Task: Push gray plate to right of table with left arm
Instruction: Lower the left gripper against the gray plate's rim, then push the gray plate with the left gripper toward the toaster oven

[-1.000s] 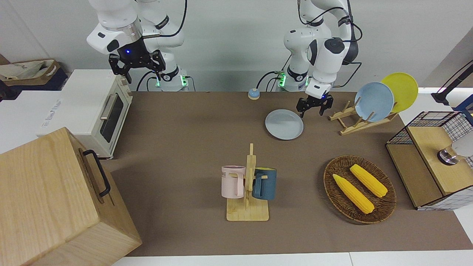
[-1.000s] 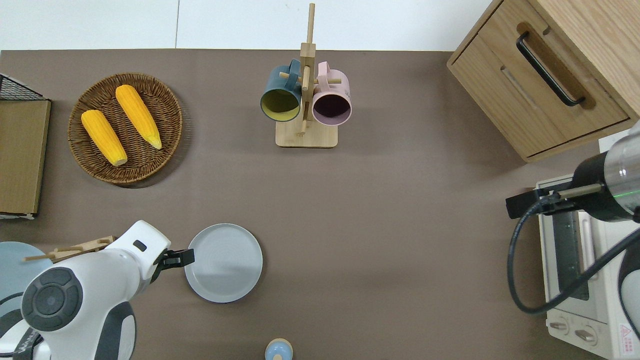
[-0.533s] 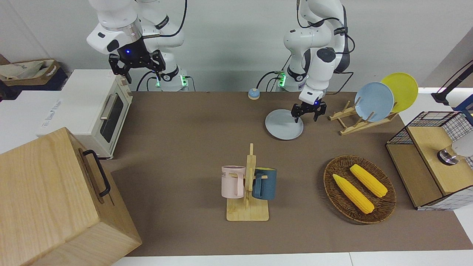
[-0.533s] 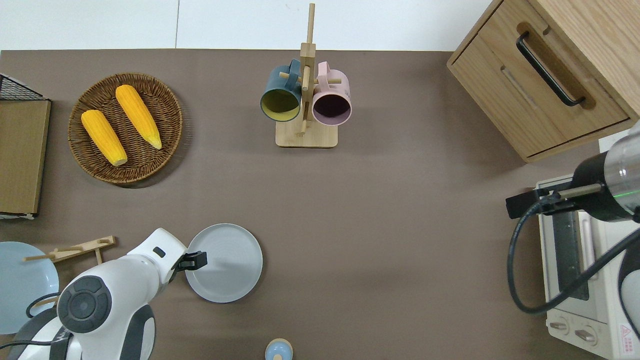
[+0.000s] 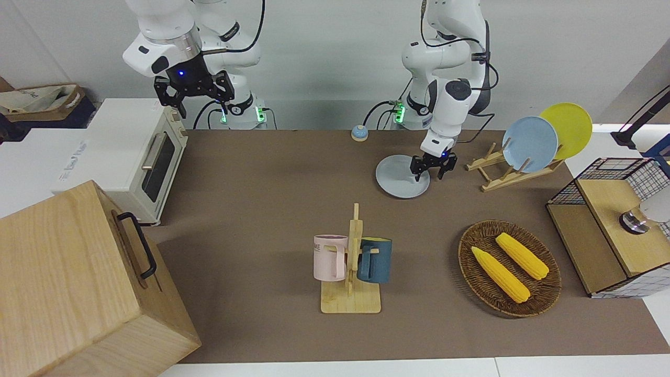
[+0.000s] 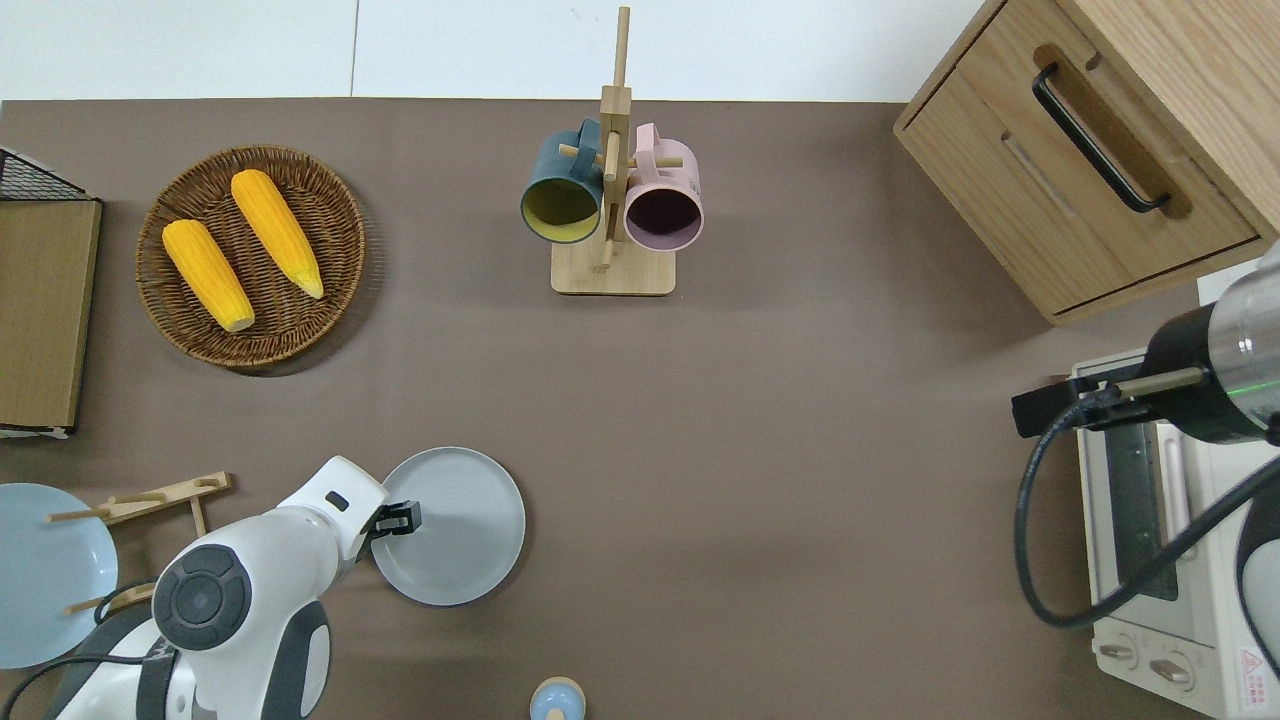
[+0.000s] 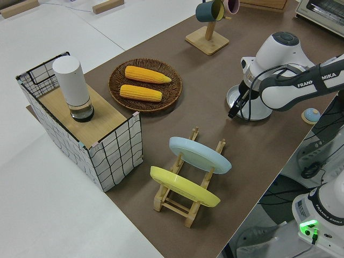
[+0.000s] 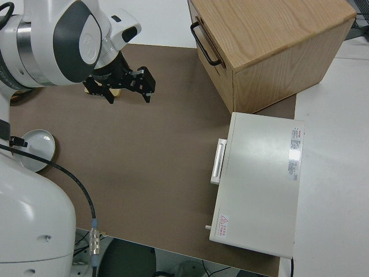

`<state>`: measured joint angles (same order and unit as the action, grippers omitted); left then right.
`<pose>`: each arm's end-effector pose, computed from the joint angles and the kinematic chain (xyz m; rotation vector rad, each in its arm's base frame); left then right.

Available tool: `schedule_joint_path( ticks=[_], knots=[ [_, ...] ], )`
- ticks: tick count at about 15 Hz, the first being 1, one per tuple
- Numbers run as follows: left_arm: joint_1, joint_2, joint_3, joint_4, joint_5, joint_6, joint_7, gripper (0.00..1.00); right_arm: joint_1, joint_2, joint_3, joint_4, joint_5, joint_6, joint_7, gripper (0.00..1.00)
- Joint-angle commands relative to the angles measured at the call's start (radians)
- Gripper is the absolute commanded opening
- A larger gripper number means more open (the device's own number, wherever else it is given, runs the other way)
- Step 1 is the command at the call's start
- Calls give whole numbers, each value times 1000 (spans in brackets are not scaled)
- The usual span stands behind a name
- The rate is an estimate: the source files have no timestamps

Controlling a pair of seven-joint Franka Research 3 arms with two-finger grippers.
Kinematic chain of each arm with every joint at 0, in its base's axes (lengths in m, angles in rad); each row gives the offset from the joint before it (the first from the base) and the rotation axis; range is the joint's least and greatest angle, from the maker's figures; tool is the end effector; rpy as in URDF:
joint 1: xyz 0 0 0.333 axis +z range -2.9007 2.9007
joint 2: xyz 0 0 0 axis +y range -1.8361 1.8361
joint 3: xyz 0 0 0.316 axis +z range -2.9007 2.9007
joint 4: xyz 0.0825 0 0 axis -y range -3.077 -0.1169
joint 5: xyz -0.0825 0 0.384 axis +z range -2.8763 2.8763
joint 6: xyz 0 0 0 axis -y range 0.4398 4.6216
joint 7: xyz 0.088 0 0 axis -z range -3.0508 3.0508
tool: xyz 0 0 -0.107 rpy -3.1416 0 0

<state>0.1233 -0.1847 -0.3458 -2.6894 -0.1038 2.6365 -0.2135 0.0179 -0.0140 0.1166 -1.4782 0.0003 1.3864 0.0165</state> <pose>0.4098 -0.0856 0.3003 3.1132 0.1252 0.1905 0.5257 0.0717 0.6594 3.1266 0.1846 -0.1215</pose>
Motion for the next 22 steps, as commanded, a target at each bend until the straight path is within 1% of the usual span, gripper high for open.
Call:
schedule_joint_path(
  ticks=[1,9,11,12,14,17,19,22],
  knots=[
    [-17,8,2,-13,-5,25,-33,0,-19,-3,14,9,6,-13,13,983],
    [-16,8,-2,-12,-5,25,-33,0,-19,-3,14,9,6,-13,13,983],
    [-16,13,-4,-7,-5,25,-36,0,-19,-3,14,9,6,-13,13,983],
    [-16,28,-7,-4,-5,25,-40,0,-19,-3,15,9,6,-13,13,983],
    [-16,50,-31,16,-5,25,-72,0,-19,-3,14,9,6,-13,13,983],
    [-16,94,-93,62,-5,25,-180,0,-19,-3,15,9,6,-13,13,983],
    [-16,100,-131,78,-5,23,-243,0,-19,-3,14,9,6,-13,13,983],
    [-14,114,-217,102,-2,14,-371,0,-19,-3,14,9,6,-13,13,983]
  ],
)
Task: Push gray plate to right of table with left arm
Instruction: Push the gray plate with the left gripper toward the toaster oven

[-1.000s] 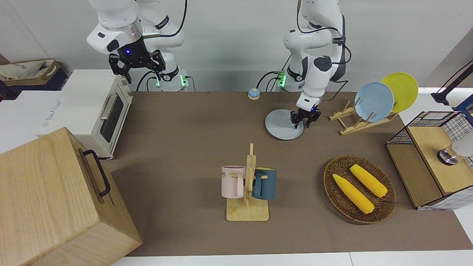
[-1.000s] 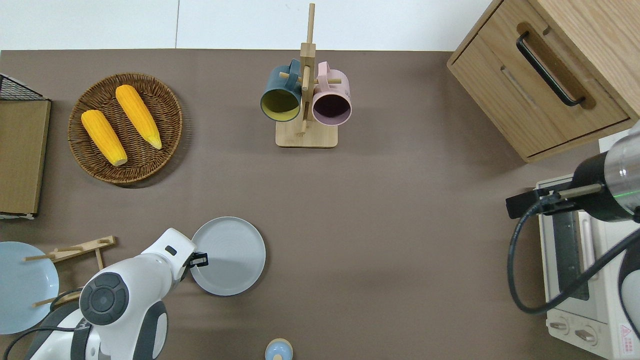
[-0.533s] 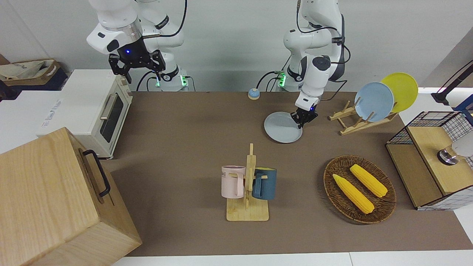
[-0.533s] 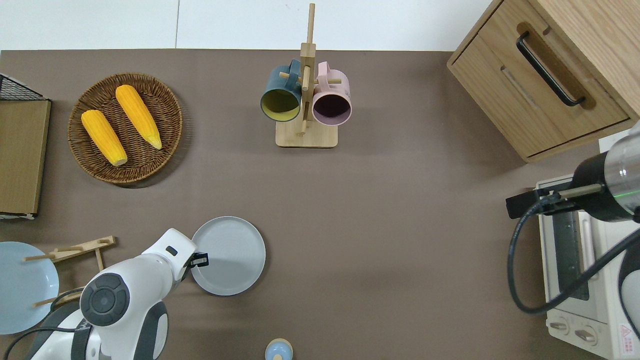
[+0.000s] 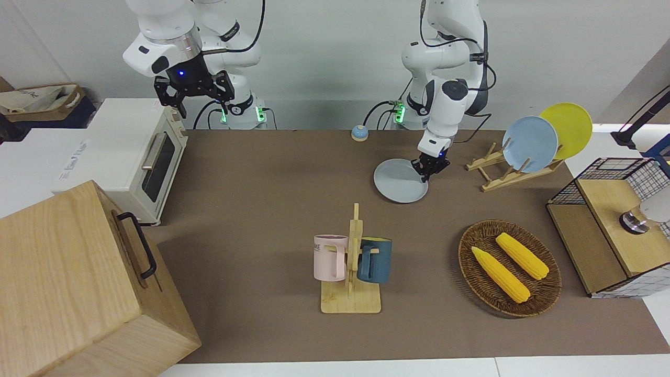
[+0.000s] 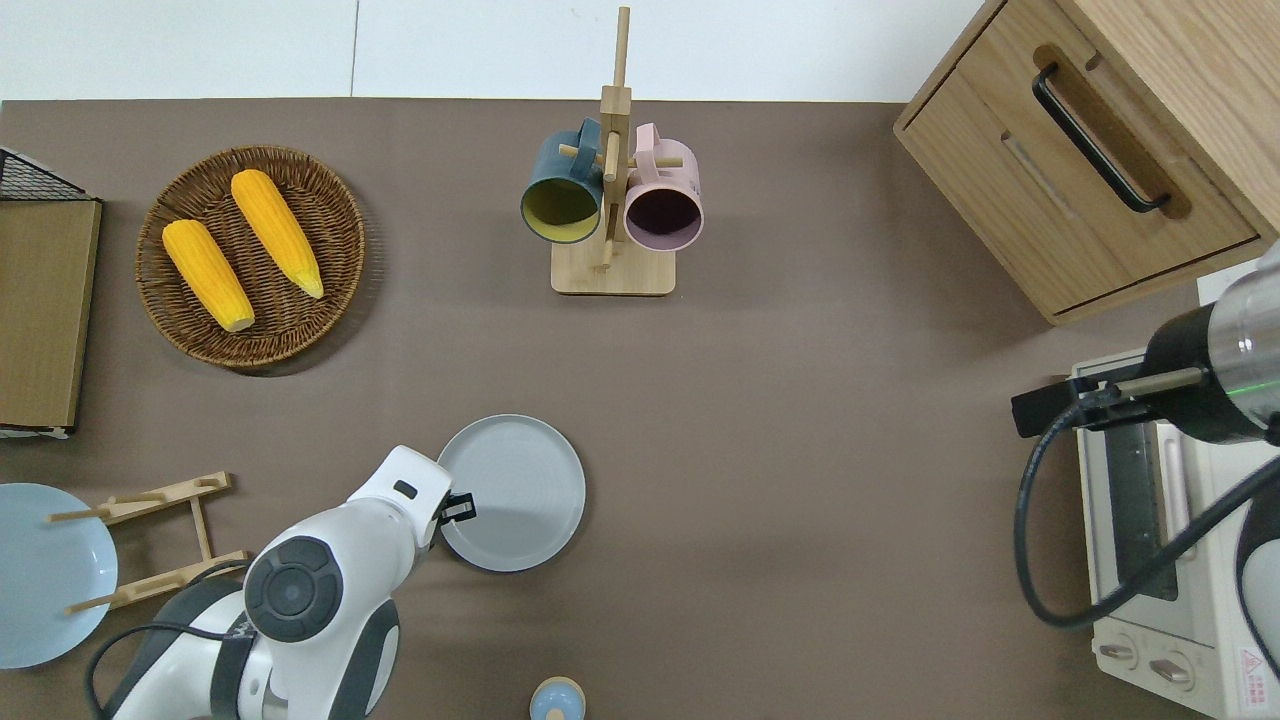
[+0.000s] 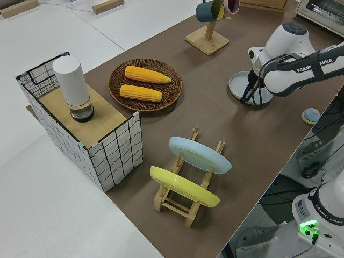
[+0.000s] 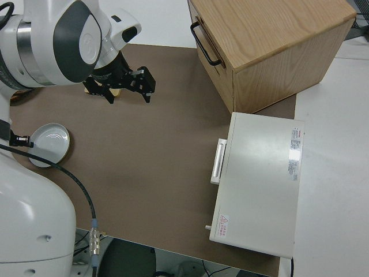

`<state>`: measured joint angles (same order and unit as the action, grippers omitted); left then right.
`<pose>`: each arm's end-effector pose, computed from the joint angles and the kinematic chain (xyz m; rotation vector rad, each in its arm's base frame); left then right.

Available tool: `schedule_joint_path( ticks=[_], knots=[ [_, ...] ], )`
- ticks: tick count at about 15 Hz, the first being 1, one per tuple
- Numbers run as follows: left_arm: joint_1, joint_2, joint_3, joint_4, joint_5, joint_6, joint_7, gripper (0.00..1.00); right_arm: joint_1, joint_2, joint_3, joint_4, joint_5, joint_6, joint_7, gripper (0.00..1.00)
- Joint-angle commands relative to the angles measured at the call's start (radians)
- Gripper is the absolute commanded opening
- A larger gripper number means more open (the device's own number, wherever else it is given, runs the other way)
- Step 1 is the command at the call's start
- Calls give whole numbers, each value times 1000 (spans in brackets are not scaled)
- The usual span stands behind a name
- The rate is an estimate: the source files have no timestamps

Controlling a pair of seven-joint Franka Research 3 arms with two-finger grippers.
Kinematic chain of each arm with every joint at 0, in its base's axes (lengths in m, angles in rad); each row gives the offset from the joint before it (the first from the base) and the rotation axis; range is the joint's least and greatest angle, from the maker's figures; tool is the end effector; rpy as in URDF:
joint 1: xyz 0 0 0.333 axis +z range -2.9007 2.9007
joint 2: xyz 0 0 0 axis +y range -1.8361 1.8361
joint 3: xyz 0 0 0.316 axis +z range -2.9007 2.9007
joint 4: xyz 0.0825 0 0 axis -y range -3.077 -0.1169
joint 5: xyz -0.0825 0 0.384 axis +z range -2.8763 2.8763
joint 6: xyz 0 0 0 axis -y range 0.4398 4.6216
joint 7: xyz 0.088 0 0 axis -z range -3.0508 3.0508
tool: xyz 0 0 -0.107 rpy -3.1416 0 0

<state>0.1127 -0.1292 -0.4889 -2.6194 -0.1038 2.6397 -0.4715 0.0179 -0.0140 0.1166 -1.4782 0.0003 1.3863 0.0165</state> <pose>0.4133 -0.1567 0.3024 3.0706 0.2806 0.1957 0.5257 0.0717 0.6594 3.1266 0.1846 -0.1217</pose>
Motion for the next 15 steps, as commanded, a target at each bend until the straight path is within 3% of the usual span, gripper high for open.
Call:
schedule_joint_path(
  ticks=[1,6,9,15],
  knots=[
    [-4,66,-97,36,10,11,-152,0,-19,-3,14,9,4,-13,13,983],
    [-37,130,-178,94,120,8,-413,0,-19,-3,15,9,6,-13,13,983],
    [-117,201,-178,165,252,-9,-635,0,-19,-3,14,9,6,-13,13,983],
    [-231,405,-178,376,545,-148,-1008,0,-19,-3,14,9,6,-13,13,983]
  ],
)
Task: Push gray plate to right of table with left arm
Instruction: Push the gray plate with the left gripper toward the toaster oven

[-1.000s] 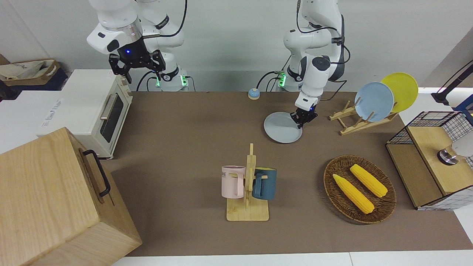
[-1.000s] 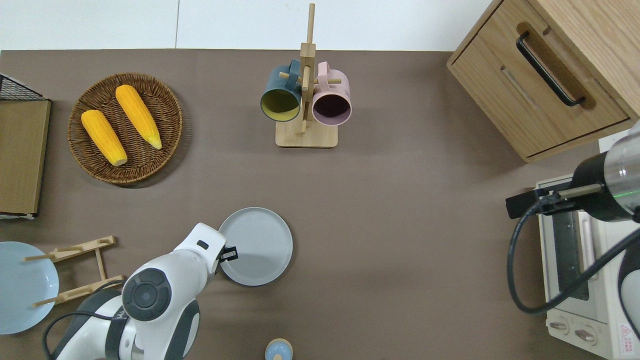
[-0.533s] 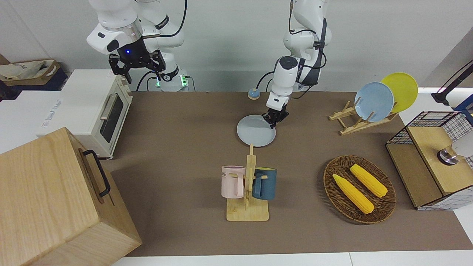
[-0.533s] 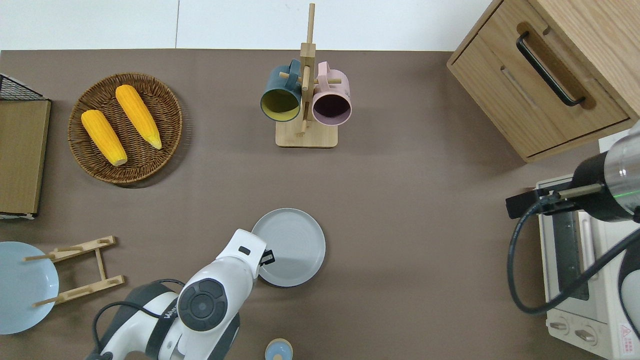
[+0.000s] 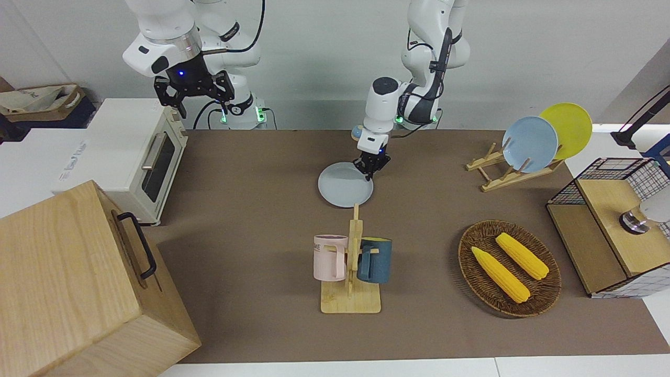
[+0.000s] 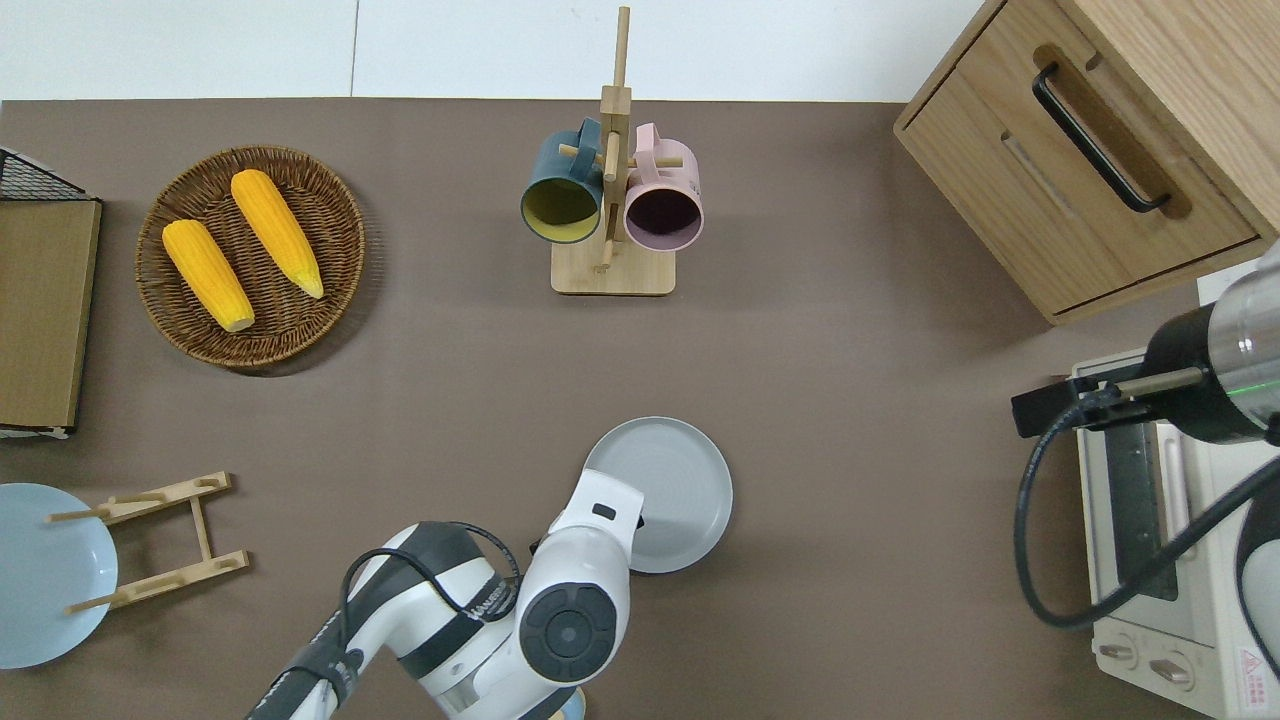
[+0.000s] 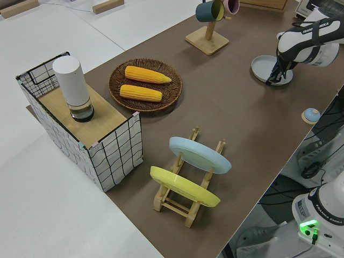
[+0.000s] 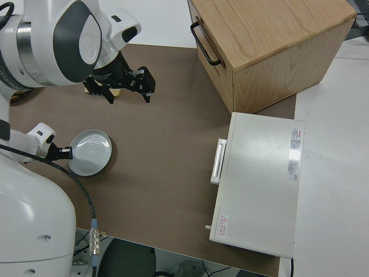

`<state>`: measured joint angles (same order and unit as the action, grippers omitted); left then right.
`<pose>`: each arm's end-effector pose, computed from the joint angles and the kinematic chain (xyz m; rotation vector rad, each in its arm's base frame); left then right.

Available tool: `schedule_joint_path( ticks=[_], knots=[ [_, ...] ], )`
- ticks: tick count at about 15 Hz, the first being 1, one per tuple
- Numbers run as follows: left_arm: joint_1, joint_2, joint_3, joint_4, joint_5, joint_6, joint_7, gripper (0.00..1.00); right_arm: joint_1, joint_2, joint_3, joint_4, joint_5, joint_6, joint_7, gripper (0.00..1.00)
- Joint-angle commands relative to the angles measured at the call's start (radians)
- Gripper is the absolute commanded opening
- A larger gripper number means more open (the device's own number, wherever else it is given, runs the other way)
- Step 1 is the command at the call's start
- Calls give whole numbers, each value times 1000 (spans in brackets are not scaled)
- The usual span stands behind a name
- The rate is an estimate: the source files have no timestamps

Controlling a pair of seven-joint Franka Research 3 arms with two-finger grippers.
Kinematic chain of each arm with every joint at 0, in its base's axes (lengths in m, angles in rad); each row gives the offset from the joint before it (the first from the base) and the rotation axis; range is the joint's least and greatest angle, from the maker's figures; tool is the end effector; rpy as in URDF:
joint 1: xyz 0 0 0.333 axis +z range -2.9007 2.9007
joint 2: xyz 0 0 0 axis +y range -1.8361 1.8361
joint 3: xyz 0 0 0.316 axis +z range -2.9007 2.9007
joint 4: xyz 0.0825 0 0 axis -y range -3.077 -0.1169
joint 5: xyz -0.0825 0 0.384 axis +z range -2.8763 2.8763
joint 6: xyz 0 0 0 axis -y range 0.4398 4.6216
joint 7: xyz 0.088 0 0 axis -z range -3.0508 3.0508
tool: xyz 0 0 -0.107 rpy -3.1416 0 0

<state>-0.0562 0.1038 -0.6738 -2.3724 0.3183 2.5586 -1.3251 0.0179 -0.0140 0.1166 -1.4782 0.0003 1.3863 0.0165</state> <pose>0.3791 -0.3465 0.2997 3.0539 0.5314 0.2554 0.5257 0.0717 0.6594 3.1266 0.1846 -0.1217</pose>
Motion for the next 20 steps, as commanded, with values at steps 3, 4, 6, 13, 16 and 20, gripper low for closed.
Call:
schedule_joint_path(
  ticks=[3,4,6,13,16,20],
  knots=[
    [-80,200,8,153,183,-72,-217,0,-19,-3,14,9,6,-13,13,983],
    [-82,200,10,153,185,-72,-215,0,-19,-3,14,9,6,-13,13,983],
    [-80,198,10,154,186,-72,-209,545,-19,-3,14,9,6,-13,13,983],
    [-73,191,8,212,211,-159,-149,995,-19,-3,14,9,6,-13,13,983],
    [-71,185,8,223,206,-175,-148,995,-19,-3,14,9,6,-13,13,983],
    [-48,163,5,223,187,-218,-100,995,-19,-3,15,9,6,-13,13,983]
  ],
)
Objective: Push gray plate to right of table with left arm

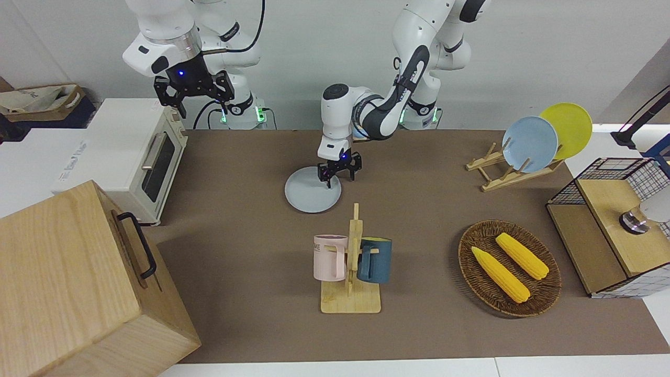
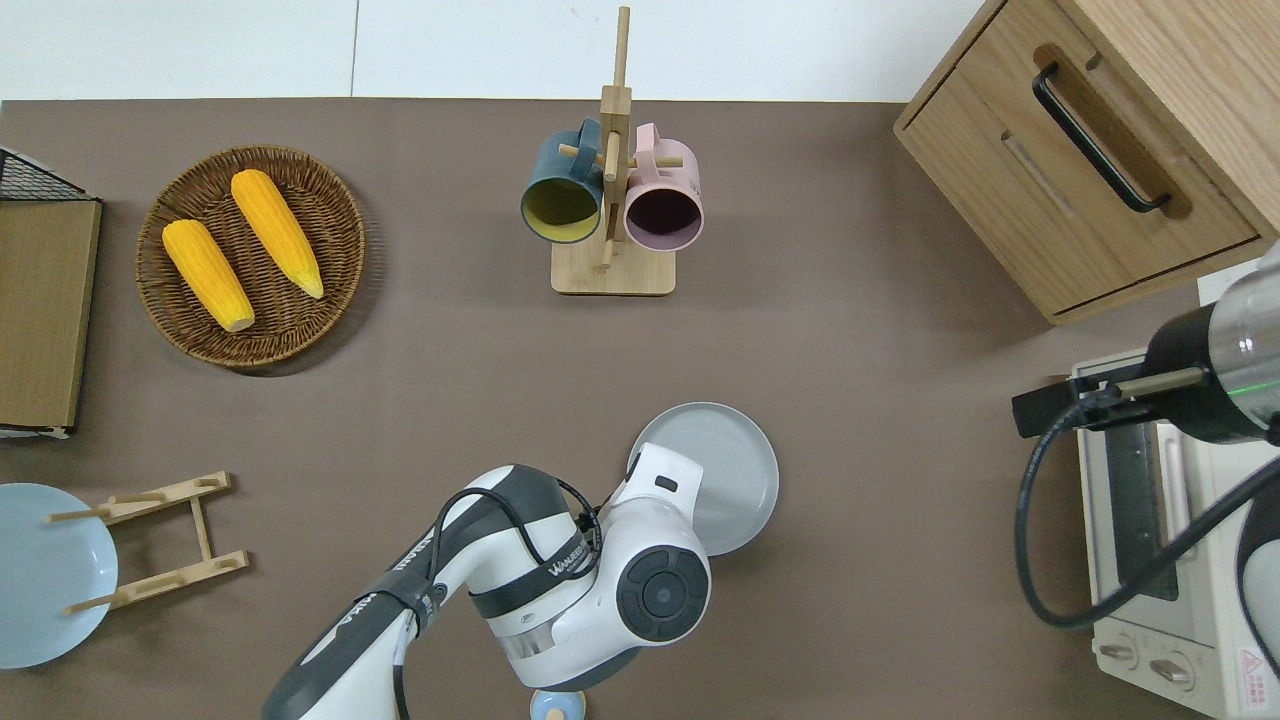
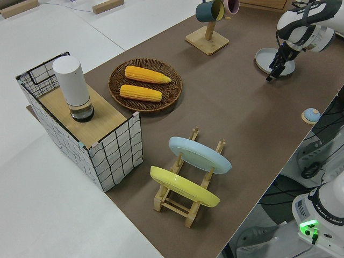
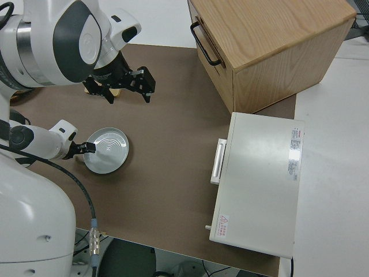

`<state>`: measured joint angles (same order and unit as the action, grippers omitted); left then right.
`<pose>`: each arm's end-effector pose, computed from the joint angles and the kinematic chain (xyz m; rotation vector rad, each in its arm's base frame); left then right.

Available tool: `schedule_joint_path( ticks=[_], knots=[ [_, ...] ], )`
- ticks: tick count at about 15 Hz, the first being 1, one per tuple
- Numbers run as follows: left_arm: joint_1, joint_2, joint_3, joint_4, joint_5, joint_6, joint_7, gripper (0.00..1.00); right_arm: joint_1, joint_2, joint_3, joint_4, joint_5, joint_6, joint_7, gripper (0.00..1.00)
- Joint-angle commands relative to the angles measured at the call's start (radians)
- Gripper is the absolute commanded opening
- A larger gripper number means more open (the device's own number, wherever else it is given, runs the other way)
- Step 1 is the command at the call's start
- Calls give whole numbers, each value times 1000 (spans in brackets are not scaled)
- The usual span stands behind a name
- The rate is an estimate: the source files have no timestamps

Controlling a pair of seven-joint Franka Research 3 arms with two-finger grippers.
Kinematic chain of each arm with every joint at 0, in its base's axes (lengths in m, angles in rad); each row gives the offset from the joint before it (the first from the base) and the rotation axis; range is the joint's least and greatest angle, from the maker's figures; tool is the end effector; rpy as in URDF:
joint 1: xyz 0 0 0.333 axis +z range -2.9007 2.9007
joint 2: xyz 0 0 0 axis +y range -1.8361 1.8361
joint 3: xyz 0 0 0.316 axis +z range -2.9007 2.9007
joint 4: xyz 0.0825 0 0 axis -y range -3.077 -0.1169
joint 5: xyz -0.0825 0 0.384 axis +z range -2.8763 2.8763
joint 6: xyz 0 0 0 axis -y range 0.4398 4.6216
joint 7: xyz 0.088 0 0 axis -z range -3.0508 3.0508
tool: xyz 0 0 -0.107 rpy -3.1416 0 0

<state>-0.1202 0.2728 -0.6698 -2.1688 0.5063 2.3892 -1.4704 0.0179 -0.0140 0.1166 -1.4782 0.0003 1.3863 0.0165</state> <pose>0.4008 -0.3928 0.2954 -3.0406 -0.5091 -0.2736 0.5257 0.0717 0.6594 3.1266 0.1846 -0.1217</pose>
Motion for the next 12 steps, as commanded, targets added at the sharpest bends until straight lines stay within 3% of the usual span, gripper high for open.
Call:
schedule_joint_path(
  ticks=[1,3,7,9,12],
  knots=[
    [28,-23,-5,21,-35,-65,83,995,-19,-3,14,9,6,-13,13,983],
    [53,-79,-5,43,-138,-143,244,995,-19,-3,15,9,6,-13,13,983],
    [164,-181,13,182,-392,-440,698,995,-19,-3,14,9,6,-13,13,983],
    [247,-188,10,271,-416,-557,809,995,-19,-3,14,9,6,-13,13,983],
    [332,-201,12,343,-417,-617,893,995,-19,-3,15,9,4,-13,13,983]
  ],
)
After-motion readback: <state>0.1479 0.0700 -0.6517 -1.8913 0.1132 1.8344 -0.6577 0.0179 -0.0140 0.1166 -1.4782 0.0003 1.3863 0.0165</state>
